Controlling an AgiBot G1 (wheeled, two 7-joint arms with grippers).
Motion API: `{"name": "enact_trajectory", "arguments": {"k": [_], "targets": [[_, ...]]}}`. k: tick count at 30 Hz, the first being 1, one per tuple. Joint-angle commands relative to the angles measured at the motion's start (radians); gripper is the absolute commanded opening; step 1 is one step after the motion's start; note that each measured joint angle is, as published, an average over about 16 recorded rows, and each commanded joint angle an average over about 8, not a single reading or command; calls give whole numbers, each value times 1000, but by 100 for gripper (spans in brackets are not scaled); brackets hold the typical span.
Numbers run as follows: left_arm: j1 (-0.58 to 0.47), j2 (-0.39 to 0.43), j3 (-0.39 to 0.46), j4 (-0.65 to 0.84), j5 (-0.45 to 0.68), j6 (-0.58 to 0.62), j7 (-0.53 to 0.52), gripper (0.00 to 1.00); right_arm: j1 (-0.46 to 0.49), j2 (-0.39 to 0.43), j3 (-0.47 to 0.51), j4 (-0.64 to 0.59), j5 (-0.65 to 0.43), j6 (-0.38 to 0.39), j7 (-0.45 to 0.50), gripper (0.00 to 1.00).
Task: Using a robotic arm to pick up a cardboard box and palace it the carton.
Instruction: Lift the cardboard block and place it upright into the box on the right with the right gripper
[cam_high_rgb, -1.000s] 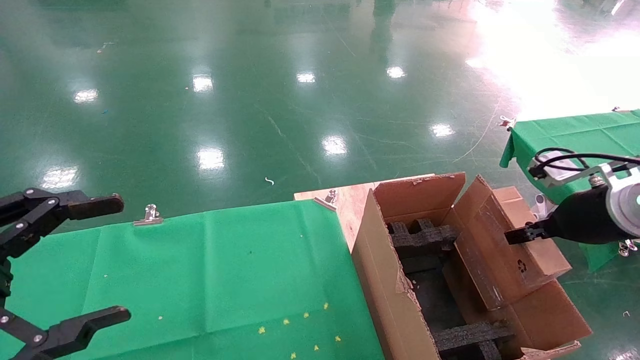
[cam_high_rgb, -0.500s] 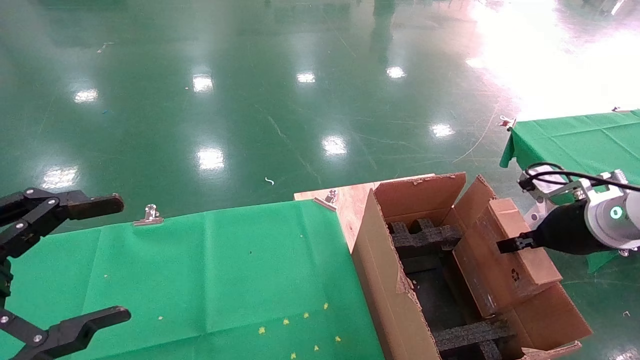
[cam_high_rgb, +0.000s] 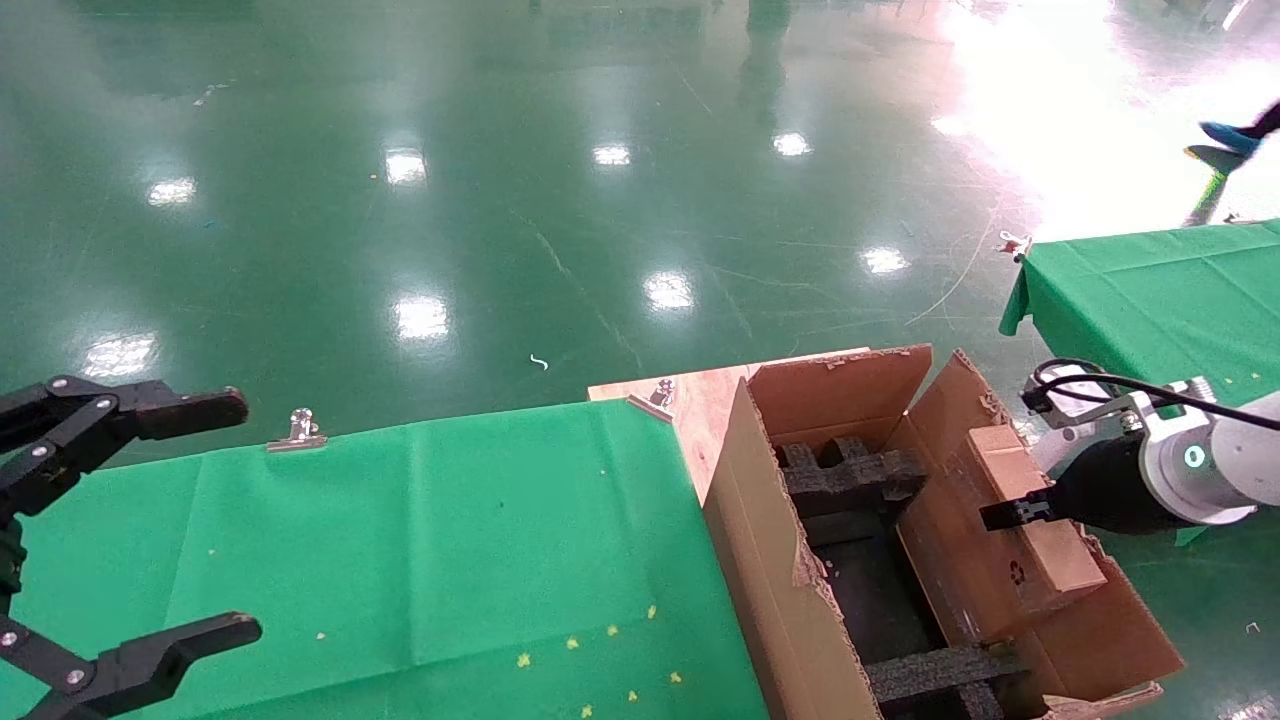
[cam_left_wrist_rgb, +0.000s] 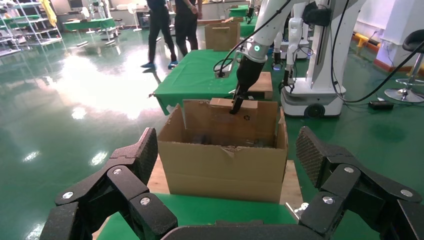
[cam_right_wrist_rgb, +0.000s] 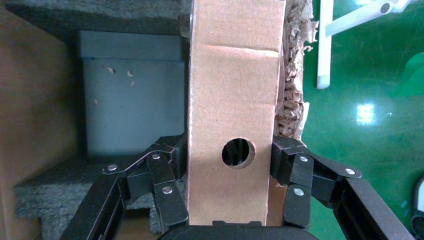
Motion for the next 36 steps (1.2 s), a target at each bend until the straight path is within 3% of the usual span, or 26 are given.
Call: {"name": "enact_trajectory", "arguments": {"k": [1, 36], "targets": [[0, 0, 0, 0, 0, 0, 0, 100, -13, -8, -3, -23, 8, 16, -11, 0], [0, 0, 1, 0, -1, 0, 1, 100, -208, -181, -18, -340, 166, 151, -196, 0]]}}
